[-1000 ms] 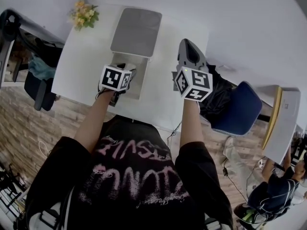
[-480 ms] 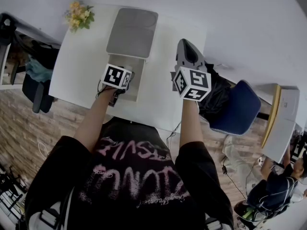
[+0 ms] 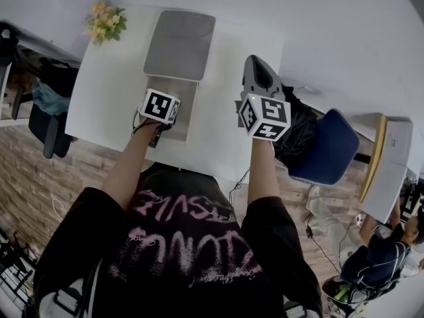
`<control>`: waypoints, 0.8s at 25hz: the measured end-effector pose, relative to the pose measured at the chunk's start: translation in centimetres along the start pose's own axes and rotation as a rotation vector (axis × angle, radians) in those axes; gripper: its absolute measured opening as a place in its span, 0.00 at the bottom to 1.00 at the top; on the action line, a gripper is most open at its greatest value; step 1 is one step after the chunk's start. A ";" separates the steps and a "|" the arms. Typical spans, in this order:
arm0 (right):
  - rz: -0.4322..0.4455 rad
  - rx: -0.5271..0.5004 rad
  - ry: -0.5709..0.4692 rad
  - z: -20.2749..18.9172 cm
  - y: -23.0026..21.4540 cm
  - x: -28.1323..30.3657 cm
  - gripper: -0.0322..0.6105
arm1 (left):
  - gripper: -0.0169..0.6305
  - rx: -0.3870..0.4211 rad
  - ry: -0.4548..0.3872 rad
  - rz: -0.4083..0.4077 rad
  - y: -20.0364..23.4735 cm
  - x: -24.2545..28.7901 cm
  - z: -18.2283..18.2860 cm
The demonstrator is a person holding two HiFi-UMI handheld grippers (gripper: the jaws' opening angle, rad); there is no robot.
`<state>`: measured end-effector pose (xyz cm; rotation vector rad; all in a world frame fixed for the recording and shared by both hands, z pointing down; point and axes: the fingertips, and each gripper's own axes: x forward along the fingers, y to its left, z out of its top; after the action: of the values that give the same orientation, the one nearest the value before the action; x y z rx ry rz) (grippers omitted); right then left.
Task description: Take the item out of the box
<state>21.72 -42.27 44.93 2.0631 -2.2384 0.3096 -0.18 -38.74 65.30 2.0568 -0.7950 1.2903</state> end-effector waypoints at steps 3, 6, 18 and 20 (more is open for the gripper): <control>-0.007 0.003 0.004 0.0 -0.4 -0.1 0.06 | 0.31 -0.007 0.001 0.009 0.1 0.1 -0.1; -0.011 0.005 0.002 0.0 -0.5 -0.1 0.06 | 0.31 -0.005 -0.001 0.009 0.1 0.2 0.0; 0.010 -0.005 -0.003 0.4 0.6 -0.2 0.06 | 0.30 -0.030 -0.071 -0.010 0.0 -1.1 0.4; 0.013 -0.007 -0.002 0.5 1.0 -0.3 0.06 | 0.30 -0.026 -0.104 -0.014 0.0 -1.7 0.6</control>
<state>20.82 -42.03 44.34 2.0470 -2.2511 0.3000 -0.43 -38.93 63.56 2.1190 -0.8368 1.1678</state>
